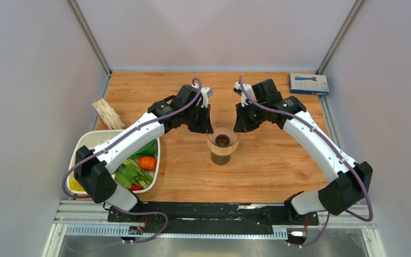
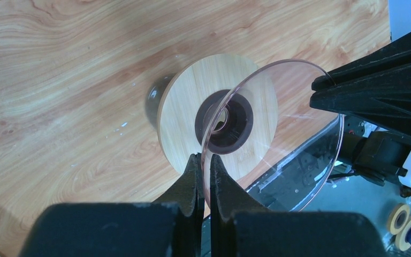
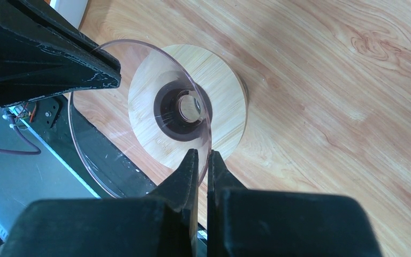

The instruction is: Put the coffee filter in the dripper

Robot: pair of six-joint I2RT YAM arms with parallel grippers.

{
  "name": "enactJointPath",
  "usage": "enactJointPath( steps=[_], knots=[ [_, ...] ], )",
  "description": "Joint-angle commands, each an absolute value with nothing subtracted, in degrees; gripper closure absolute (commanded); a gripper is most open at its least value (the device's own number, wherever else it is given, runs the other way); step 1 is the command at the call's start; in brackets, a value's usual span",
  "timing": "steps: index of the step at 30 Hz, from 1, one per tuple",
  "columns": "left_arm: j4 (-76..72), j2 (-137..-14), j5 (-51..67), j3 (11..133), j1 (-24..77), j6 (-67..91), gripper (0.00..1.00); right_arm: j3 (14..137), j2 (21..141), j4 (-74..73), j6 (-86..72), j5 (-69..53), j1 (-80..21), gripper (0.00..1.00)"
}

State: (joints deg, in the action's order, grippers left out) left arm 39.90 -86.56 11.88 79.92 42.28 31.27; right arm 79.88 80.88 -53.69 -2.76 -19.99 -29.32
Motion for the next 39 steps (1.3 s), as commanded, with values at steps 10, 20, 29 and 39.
enactJointPath(
  steps=[10, 20, 29, 39],
  knots=[
    [40.1, -87.1, 13.3, 80.5, 43.5, 25.2, 0.89, 80.5, 83.3, -54.5, 2.1, -17.8, -29.7, 0.94],
    [40.8, -86.4, 12.6, 81.6, 43.5, 25.5, 0.70, 82.4, 82.7, -55.4, 1.8, -18.9, -29.7, 0.71],
    [40.6, -86.7, 12.6, 84.1, 43.4, 25.7, 0.56, 86.6, 83.6, -55.6, 0.7, -21.6, -29.7, 0.47],
    [41.4, -85.8, 12.4, 88.3, 40.2, 24.7, 0.30, 90.5, 82.8, -55.5, 0.4, -23.8, -29.2, 0.17]
  ],
)
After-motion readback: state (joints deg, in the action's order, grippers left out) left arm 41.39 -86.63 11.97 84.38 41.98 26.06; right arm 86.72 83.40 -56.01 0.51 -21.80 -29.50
